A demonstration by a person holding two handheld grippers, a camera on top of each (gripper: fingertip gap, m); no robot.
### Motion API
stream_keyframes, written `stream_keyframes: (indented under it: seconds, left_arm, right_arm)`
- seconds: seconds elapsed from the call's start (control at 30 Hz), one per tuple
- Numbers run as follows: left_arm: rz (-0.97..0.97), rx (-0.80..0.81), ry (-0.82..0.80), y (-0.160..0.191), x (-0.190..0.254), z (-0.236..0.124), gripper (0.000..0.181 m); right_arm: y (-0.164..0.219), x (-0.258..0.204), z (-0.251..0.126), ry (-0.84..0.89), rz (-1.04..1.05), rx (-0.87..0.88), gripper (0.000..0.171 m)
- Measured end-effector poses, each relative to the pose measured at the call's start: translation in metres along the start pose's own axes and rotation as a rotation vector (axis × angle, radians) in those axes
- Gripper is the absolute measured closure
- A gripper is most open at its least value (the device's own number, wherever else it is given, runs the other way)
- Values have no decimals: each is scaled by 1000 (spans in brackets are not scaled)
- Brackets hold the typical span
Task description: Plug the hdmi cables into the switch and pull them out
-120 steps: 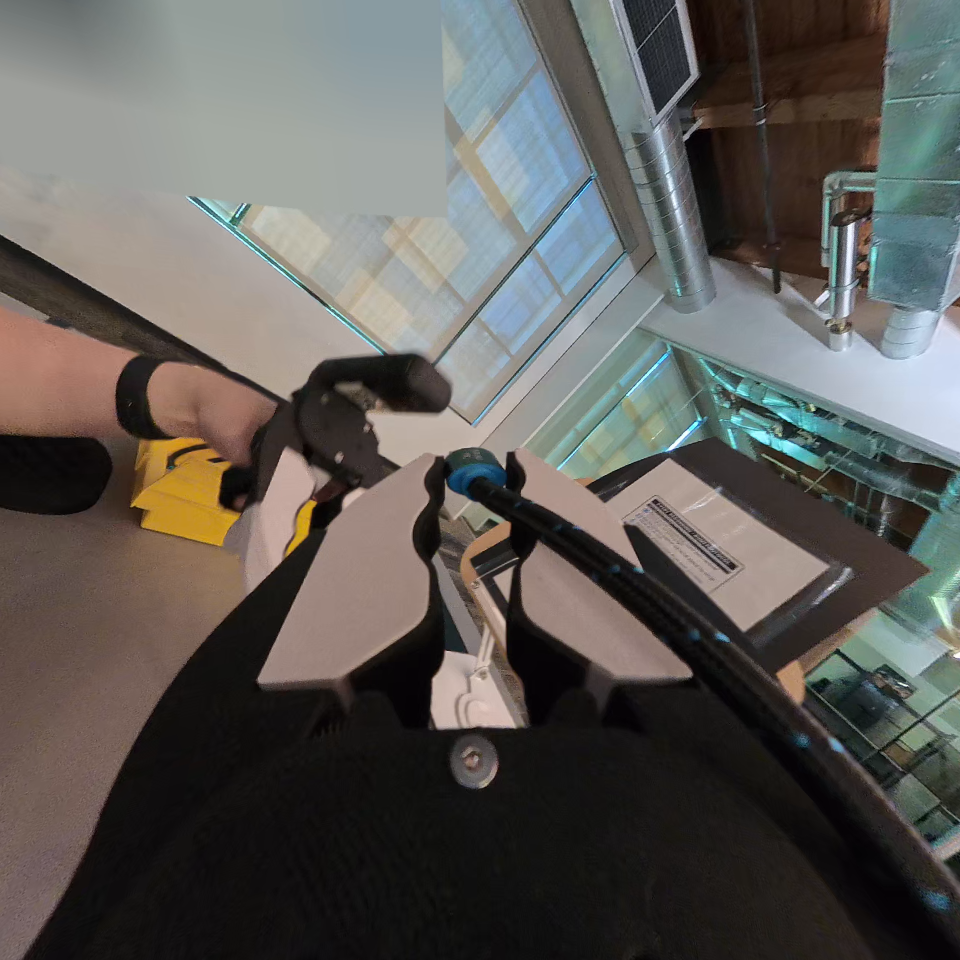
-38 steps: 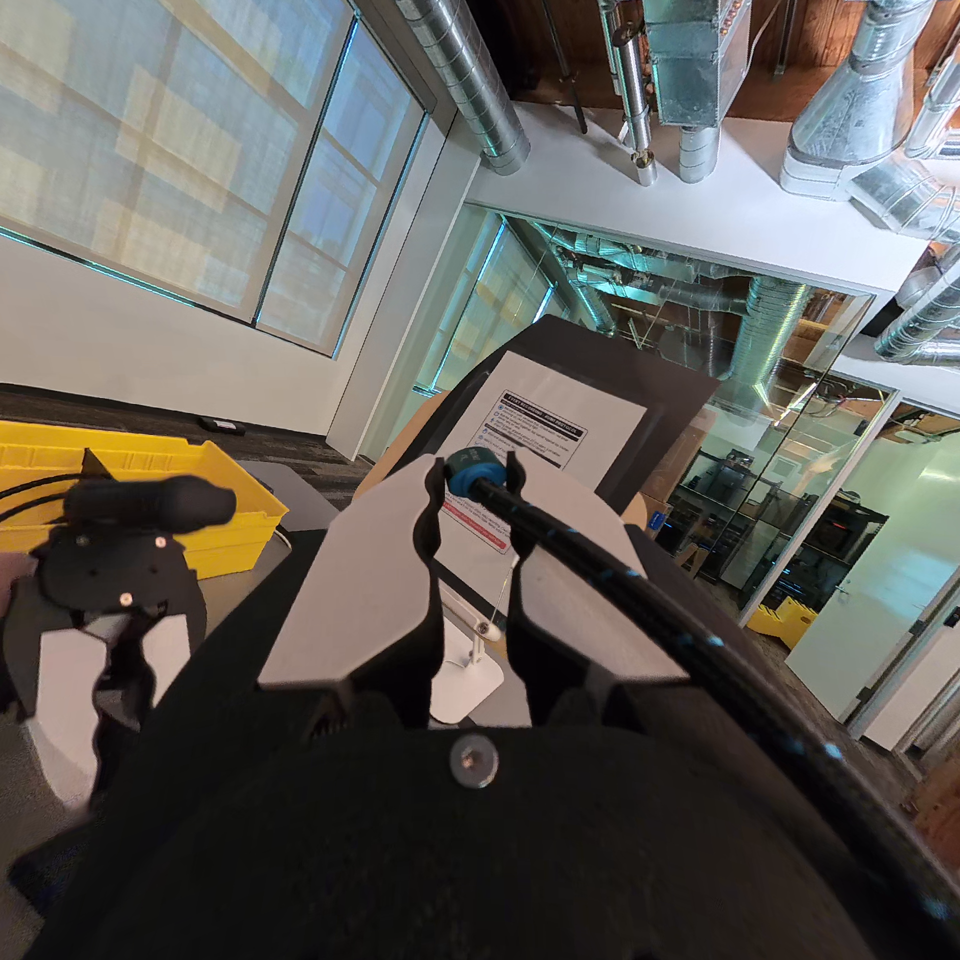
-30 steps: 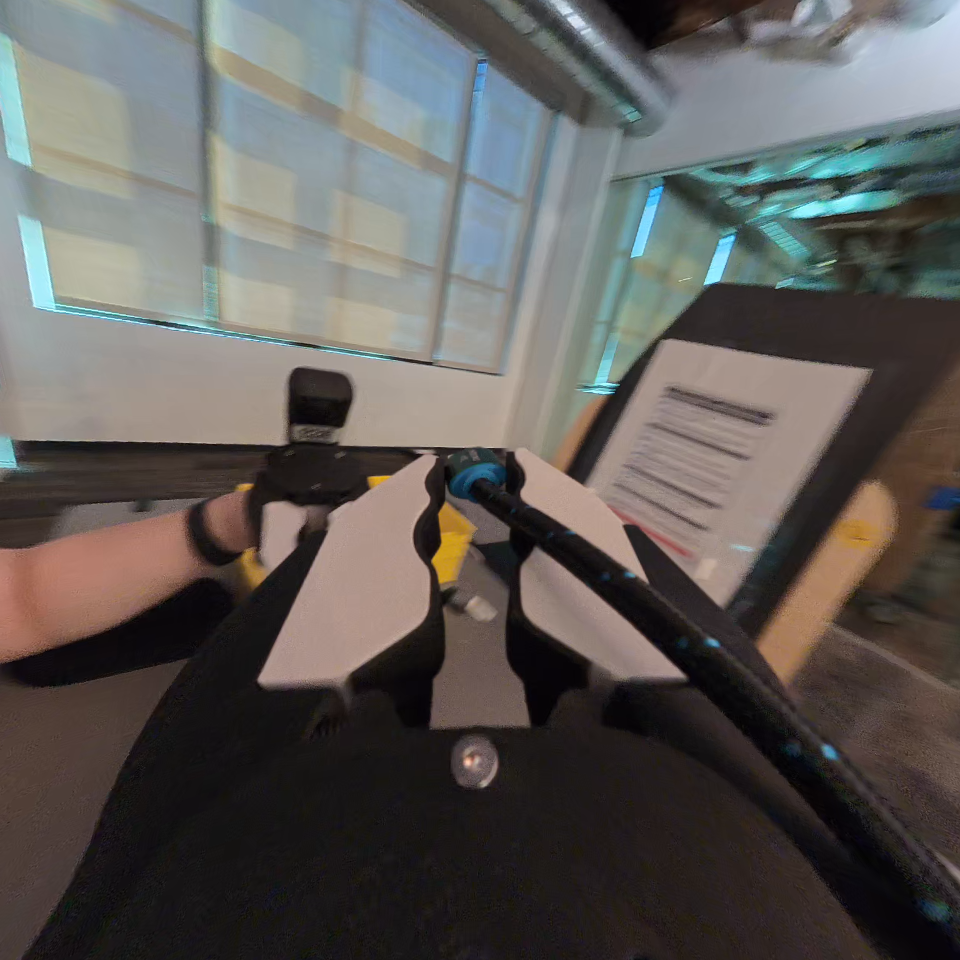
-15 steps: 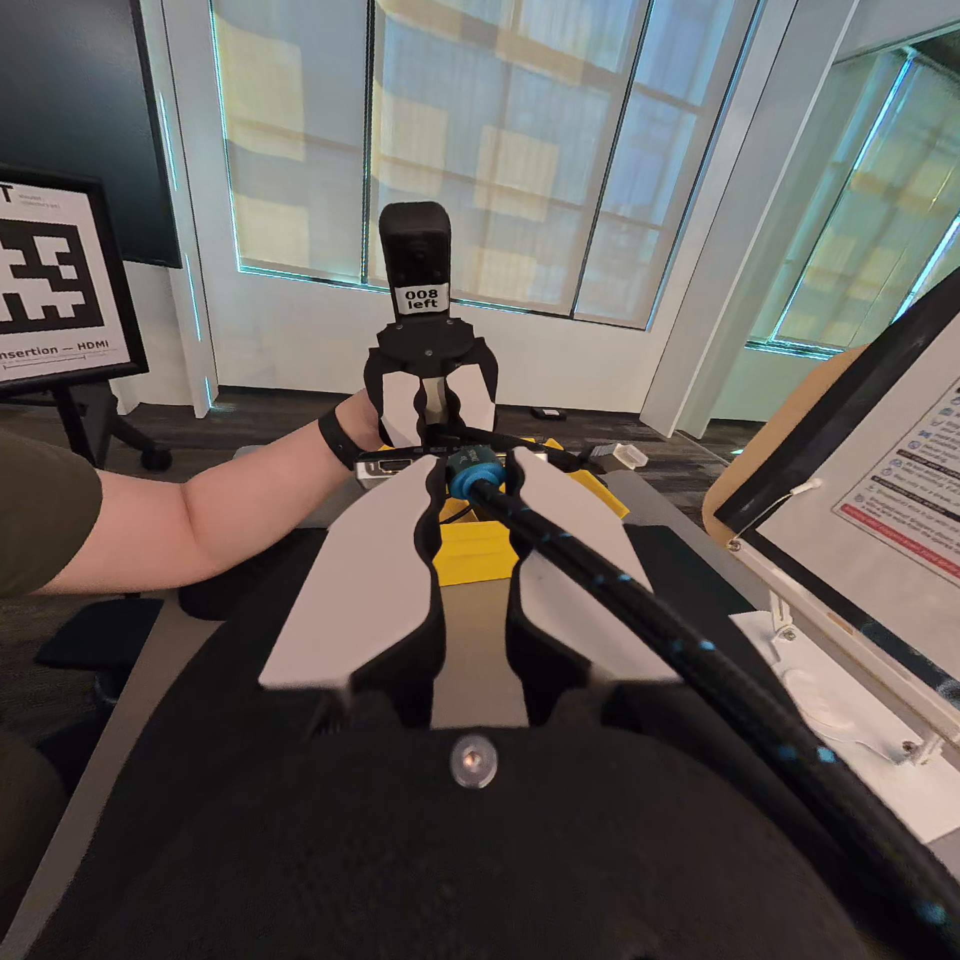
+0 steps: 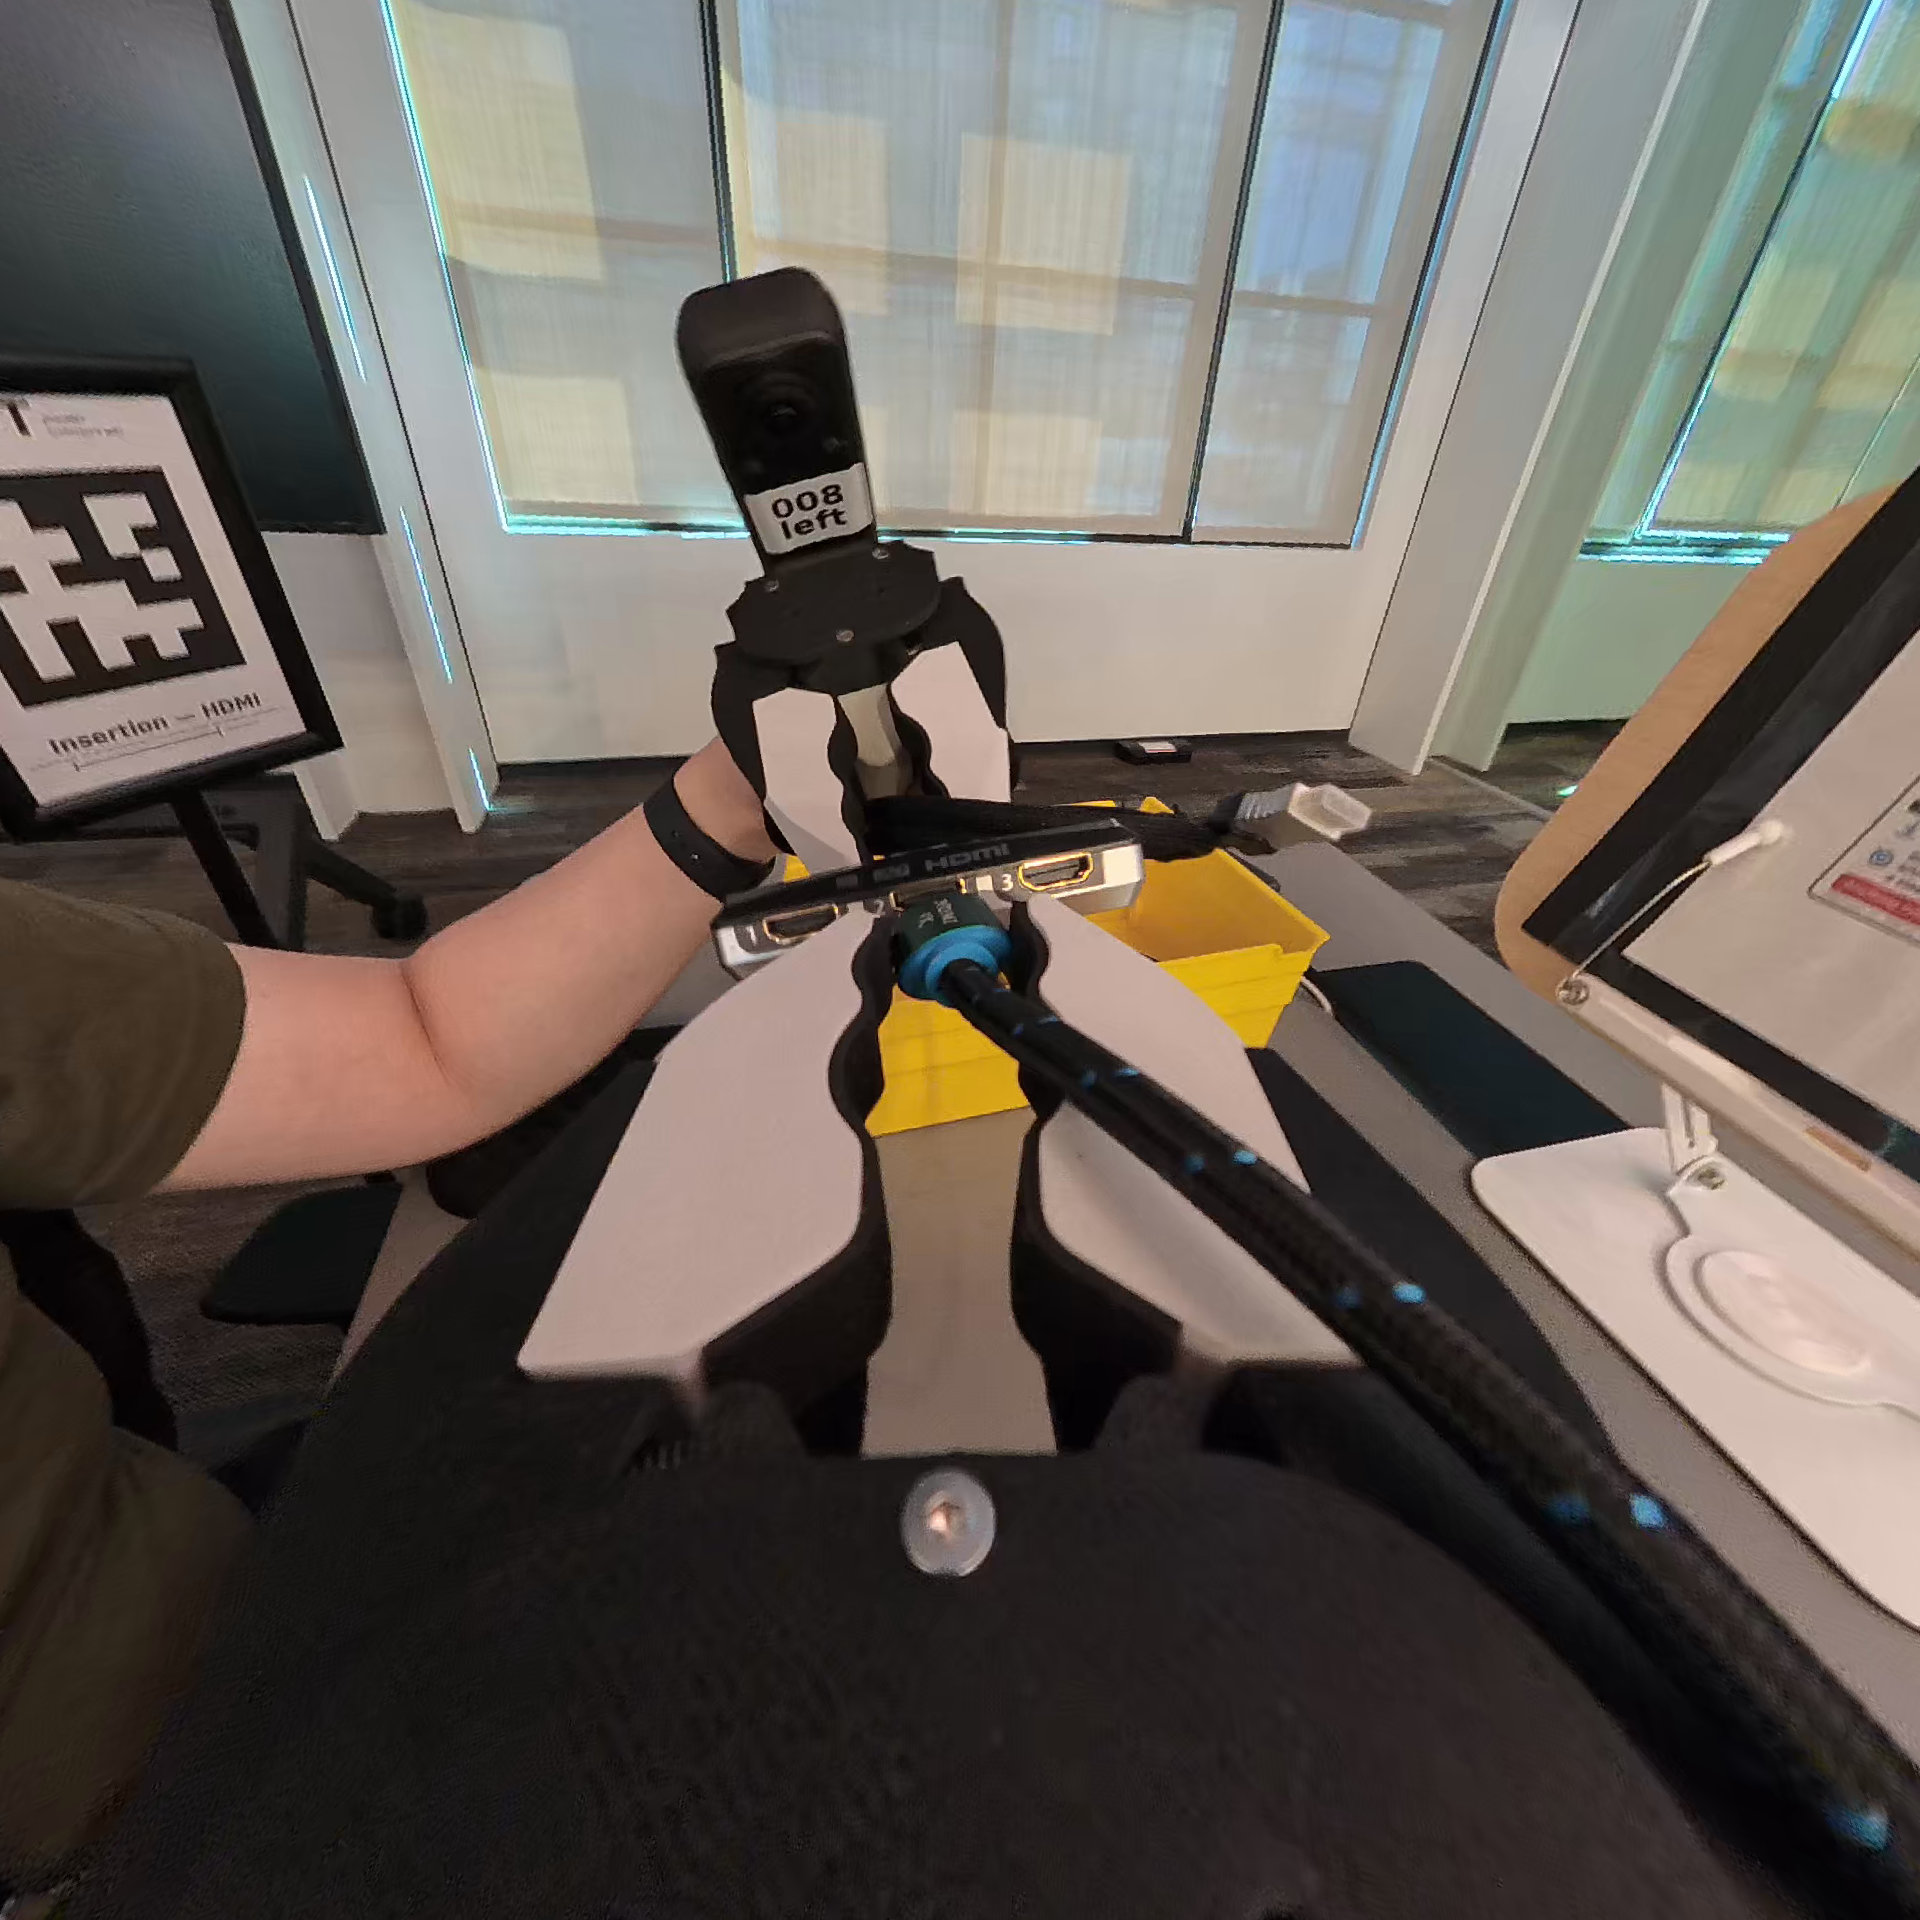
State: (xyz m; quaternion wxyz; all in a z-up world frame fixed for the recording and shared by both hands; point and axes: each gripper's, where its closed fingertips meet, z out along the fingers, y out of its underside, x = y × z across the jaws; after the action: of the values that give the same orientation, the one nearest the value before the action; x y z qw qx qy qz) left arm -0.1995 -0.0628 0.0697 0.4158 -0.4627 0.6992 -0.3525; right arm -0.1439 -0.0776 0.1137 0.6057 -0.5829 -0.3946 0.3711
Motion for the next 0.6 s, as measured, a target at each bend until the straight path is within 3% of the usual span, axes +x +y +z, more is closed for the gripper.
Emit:
stream_keyframes:
  seconds: [0.23, 0.6]
  left_arm:
    - [24, -52, -42, 5, -2, 2, 156]
    - [-55, -56, -11, 9, -4, 3, 156]
  right_arm:
    - [6, 4, 1, -4, 83, -14, 149]
    - [10, 9, 2, 30, -12, -28, 149]
